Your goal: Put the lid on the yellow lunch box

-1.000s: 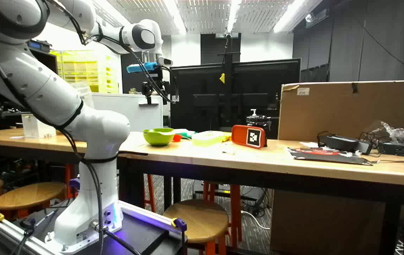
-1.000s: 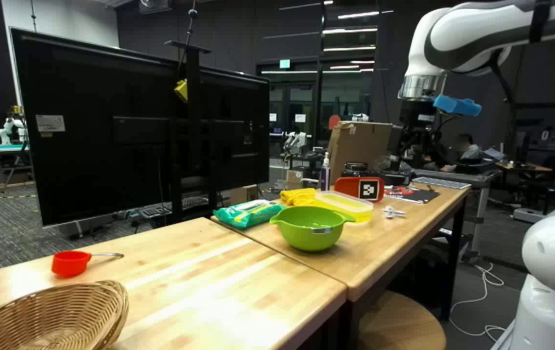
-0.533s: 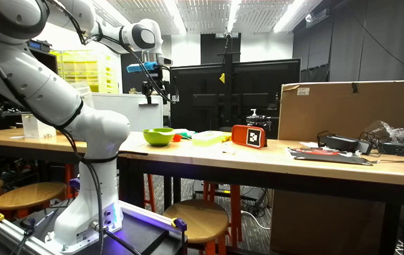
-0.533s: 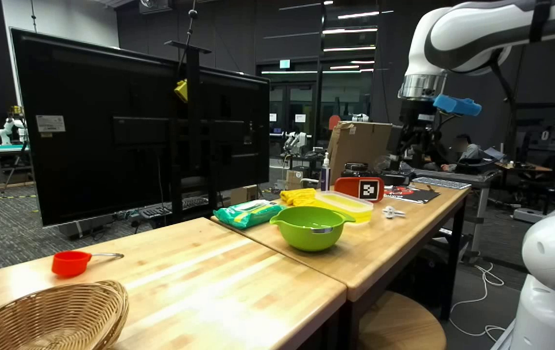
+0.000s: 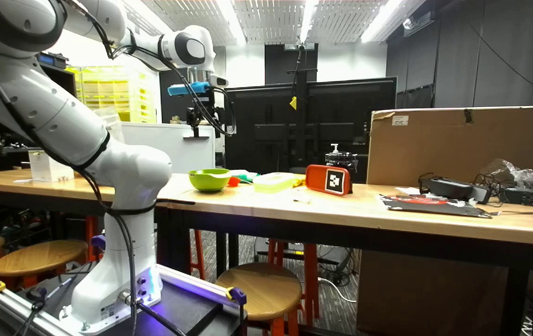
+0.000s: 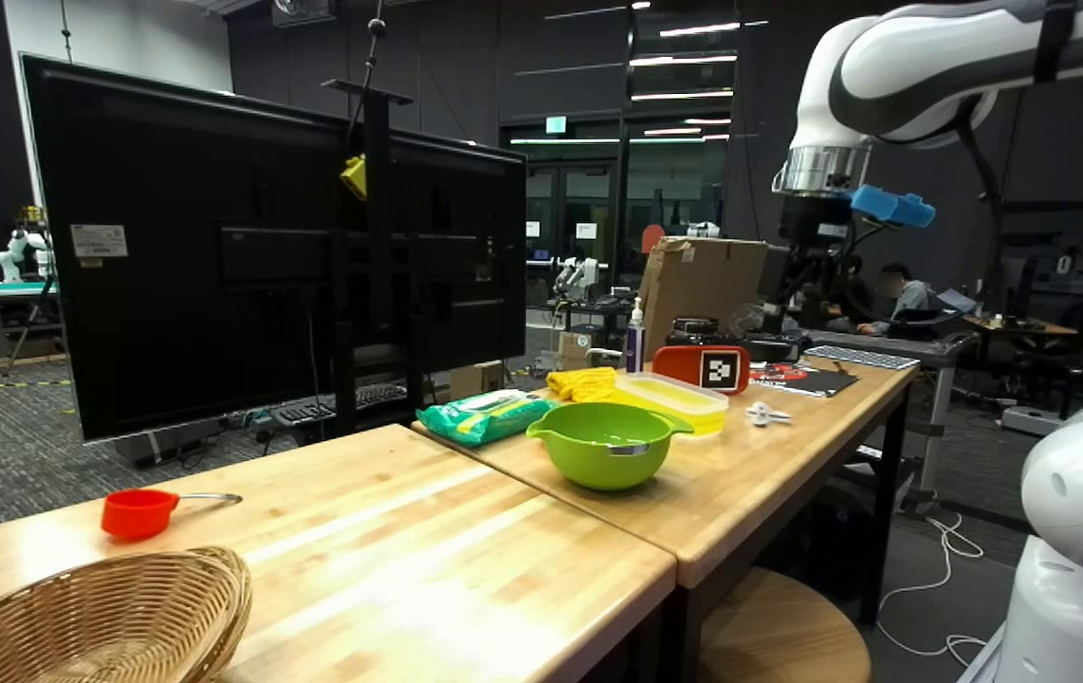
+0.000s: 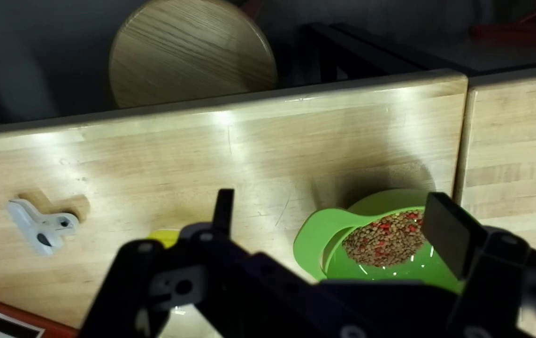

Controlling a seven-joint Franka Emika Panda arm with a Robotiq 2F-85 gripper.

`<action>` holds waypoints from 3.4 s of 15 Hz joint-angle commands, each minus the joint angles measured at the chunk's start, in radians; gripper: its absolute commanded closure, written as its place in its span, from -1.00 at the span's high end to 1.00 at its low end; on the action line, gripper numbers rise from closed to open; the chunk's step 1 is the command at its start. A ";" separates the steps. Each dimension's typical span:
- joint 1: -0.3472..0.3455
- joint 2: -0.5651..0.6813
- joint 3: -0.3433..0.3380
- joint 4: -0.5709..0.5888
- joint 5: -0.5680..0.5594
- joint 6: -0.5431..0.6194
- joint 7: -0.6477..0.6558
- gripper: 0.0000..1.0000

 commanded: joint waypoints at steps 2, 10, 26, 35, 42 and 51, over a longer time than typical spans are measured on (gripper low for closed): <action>0.061 0.063 -0.087 0.067 -0.036 -0.034 -0.226 1.00; 0.113 0.293 -0.230 0.315 -0.177 -0.136 -0.657 1.00; 0.081 0.407 -0.242 0.379 -0.150 -0.084 -0.810 1.00; 0.063 0.585 -0.291 0.487 -0.085 0.019 -1.207 1.00; -0.037 0.679 -0.277 0.594 -0.030 -0.001 -1.357 1.00; -0.058 0.751 -0.277 0.658 -0.005 -0.016 -1.404 1.00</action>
